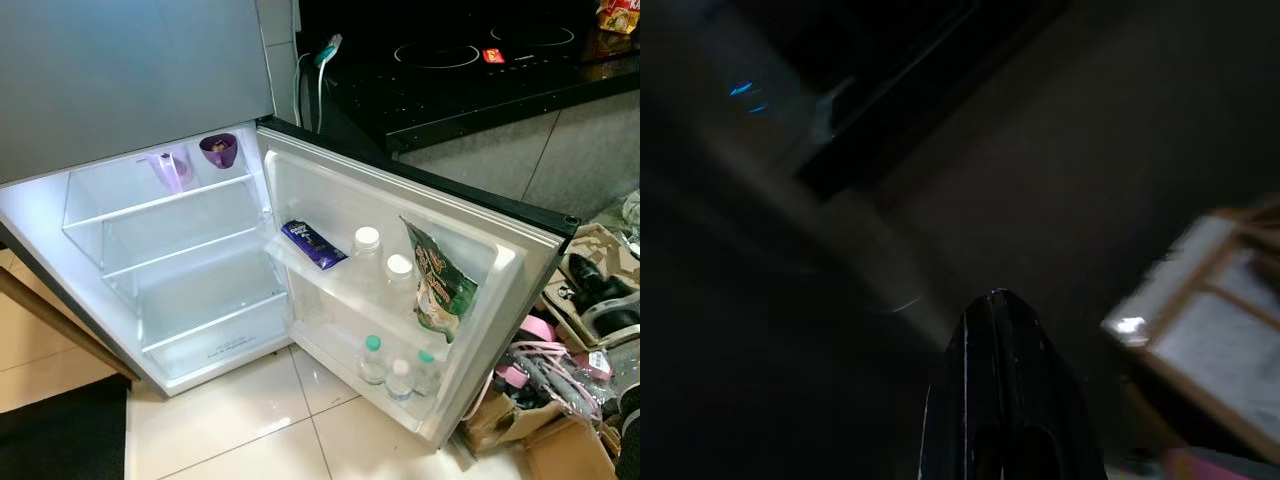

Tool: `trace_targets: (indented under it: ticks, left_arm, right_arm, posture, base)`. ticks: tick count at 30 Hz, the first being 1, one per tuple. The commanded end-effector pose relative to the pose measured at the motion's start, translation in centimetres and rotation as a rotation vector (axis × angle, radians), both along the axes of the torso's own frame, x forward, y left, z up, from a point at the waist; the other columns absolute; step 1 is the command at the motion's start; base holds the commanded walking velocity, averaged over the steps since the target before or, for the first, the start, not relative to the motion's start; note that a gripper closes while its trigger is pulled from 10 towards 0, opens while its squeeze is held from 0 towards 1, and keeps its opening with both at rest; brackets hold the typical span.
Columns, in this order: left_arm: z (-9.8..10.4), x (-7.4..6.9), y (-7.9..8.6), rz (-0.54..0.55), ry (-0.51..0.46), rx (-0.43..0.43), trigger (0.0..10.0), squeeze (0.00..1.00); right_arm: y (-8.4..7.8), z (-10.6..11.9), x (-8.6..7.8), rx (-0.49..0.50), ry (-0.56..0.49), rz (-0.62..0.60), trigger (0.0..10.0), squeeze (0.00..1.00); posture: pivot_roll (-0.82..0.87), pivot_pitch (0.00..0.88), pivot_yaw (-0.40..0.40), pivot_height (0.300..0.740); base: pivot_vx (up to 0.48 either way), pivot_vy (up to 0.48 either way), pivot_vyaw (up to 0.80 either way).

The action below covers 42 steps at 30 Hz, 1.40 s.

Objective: Restocking fridge

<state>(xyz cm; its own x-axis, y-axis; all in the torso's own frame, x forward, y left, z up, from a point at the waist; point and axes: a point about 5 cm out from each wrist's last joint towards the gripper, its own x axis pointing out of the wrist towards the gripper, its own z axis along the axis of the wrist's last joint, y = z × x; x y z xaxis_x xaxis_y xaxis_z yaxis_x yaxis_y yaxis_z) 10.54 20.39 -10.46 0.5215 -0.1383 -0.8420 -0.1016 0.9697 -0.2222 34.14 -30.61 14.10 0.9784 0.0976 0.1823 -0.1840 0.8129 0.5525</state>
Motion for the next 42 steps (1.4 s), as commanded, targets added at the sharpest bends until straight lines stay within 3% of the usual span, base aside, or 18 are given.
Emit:
trace_targets:
  ticks: [1,2,7,8,12,17,22,25,26,27,31,32,33,38,42]
  left_arm:
    - [-0.5,-1.6,-0.2,-0.015,0.061,-0.007,10.0,0.00]
    - [-0.5,-1.6,-0.2,-0.015,0.061,-0.007,10.0,0.00]
    - [-0.5,-1.5,-0.4,-0.021,0.059,-0.012,10.0,0.00]
    - [-0.5,-1.5,-0.4,-0.021,0.059,-0.012,10.0,0.00]
    - [-0.5,-1.5,-0.5,-0.019,0.059,-0.014,10.0,0.00]
    - [-0.5,-1.6,-0.6,-0.018,0.062,-0.016,10.0,0.00]
    - [-0.6,-1.7,-0.7,-0.018,0.065,-0.016,10.0,0.00]
    - [-0.6,-1.7,-0.9,-0.018,0.067,-0.018,10.0,0.00]
    - [-0.7,-1.7,-1.1,-0.020,0.066,-0.021,10.0,0.00]
    - [-0.7,-1.6,-1.2,-0.021,0.066,-0.022,10.0,0.00]
    - [-0.7,-1.6,-1.4,-0.023,0.066,-0.024,10.0,0.00]
    - [-0.7,-1.5,-1.6,-0.024,0.066,-0.025,10.0,0.00]
    - [-0.7,-1.5,-1.6,-0.024,0.066,-0.025,10.0,0.00]
    - [-0.6,-1.2,-1.7,-0.027,0.061,-0.025,10.0,0.00]
    - [-0.6,-0.9,-1.6,-0.028,0.054,-0.024,10.0,0.00]
  right_arm:
    - [1.1,0.0,0.3,-0.023,-0.014,0.100,10.0,0.00]
    - [1.1,0.0,0.3,-0.023,-0.014,0.100,10.0,0.00]
    - [2.9,-0.2,-0.3,-0.103,-0.052,0.396,10.0,0.00]
    - [2.9,-0.2,-0.3,-0.103,-0.052,0.396,10.0,0.00]
    - [4.1,-1.2,-2.0,-0.172,-0.053,0.711,10.0,0.00]
    - [5.5,-2.4,-3.5,-0.178,-0.031,0.932,10.0,0.00]
    - [5.6,-4.2,-3.7,-0.220,0.045,0.843,10.0,0.00]
    - [4.5,-6.7,-3.6,-0.242,0.222,0.535,10.0,0.00]
    - [3.7,-8.9,-4.4,-0.257,0.386,0.371,10.0,0.00]
    - [3.5,-10.1,-5.2,-0.289,0.447,0.334,10.0,0.00]
    - [3.4,-12.5,-7.1,-0.330,0.568,0.283,10.0,0.00]
    - [3.4,-13.9,-8.4,-0.351,0.639,0.255,10.0,0.00]
    - [3.4,-13.9,-8.4,-0.351,0.639,0.255,10.0,0.00]
    - [4.2,-17.8,-12.4,-0.338,0.824,0.191,10.0,0.00]
    - [4.7,-19.0,-13.8,-0.359,0.894,0.169,10.0,0.00]
  posture:
    - [-0.05,0.099,0.052,0.740]
    - [-0.05,0.099,0.052,0.740]
    - [-0.06,0.094,0.048,0.740]
    - [-0.06,0.094,0.048,0.740]
    - [-0.06,0.094,0.044,0.740]
    - [-0.06,0.087,0.037,0.740]
    - [-0.06,0.079,0.033,0.740]
    - [-0.07,0.059,0.019,0.740]
    - [-0.07,0.053,0.016,0.740]
    - [-0.07,0.043,0.011,0.740]
    - [-0.07,0.032,0.008,0.740]
    - [-0.06,0.017,0.006,0.740]
    - [-0.06,0.017,0.006,0.740]
    - [-0.07,0.000,0.007,0.740]
    - [-0.07,0.000,0.007,0.740]
  base:
    - [0.000,0.000,0.00]
    - [0.000,0.000,0.00]
    - [0.000,0.000,0.00]
    - [0.000,0.000,0.00]
    - [0.000,0.000,0.00]
    - [0.000,0.000,0.00]
    - [0.000,0.000,0.00]
    - [0.000,0.000,0.00]
    - [0.000,0.000,0.00]
    - [0.000,0.000,0.00]
    - [0.000,0.000,0.00]
    - [0.000,0.000,0.00]
    - [0.000,0.000,0.00]
    - [0.000,0.000,0.59]
    - [0.000,0.000,0.73]
